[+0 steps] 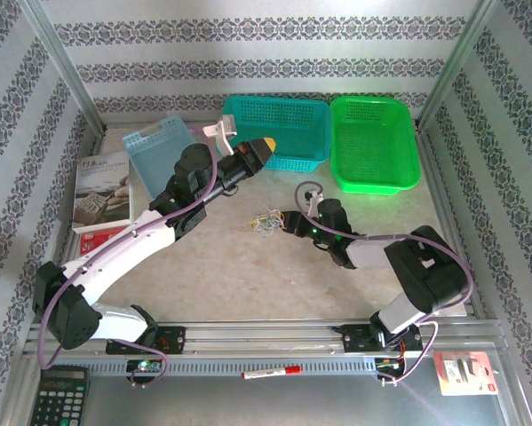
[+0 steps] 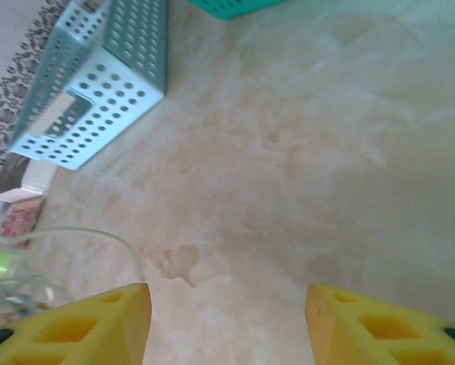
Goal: Untangle the cables
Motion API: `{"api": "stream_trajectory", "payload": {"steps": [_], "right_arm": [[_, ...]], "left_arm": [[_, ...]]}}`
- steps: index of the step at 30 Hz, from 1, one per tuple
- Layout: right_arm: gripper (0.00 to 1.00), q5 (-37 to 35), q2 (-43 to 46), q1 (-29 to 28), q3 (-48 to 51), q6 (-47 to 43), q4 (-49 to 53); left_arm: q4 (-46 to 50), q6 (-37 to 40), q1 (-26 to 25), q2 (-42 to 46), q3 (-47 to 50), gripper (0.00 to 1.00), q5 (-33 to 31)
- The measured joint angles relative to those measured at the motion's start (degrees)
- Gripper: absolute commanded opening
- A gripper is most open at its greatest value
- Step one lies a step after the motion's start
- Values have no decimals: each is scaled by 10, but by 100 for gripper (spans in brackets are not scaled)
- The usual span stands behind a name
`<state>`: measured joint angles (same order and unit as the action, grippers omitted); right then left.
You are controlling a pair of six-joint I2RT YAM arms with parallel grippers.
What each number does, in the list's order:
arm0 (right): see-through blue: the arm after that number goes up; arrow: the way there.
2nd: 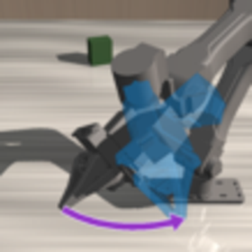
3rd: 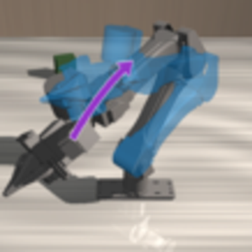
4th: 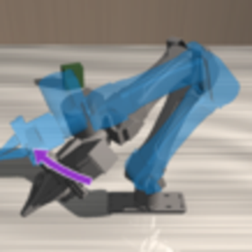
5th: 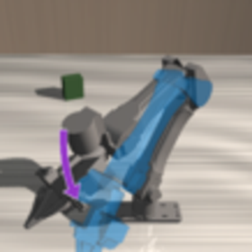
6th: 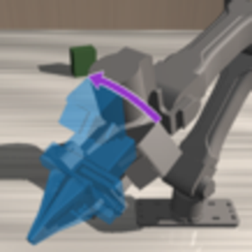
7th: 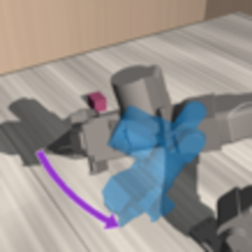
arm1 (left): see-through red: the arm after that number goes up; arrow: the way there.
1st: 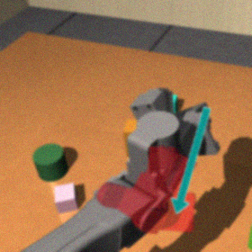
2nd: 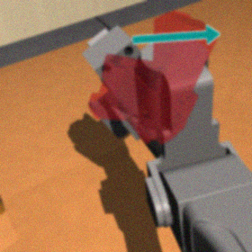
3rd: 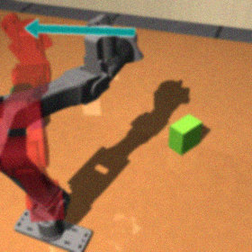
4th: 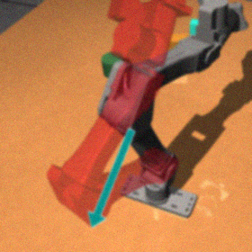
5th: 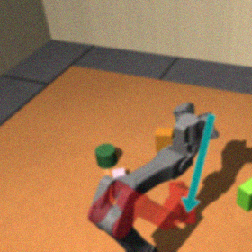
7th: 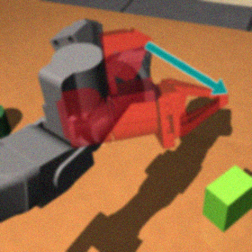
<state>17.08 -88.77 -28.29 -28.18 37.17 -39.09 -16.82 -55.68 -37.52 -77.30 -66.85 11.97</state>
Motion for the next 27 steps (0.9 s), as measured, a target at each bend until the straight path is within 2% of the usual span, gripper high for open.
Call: {"api": "stream_trajectory", "payload": {"steps": [2,7,14,22,27], "right_arm": [[58,3,22,0,3,-3,10],[67,5,64,0,10,-15,41],[68,20,104,0,14,-18,66],[69,28,105,-11,13,-29,76],[70,29,73,-11,-1,-44,76]], "left_arm": [[0,1,0,0,10,0,-1],[4,7,0,0,32,0,-4],[7,16,0,-3,37,0,-6],[8,17,0,-20,44,0,-6],[7,17,0,-28,44,0,-1]]}}
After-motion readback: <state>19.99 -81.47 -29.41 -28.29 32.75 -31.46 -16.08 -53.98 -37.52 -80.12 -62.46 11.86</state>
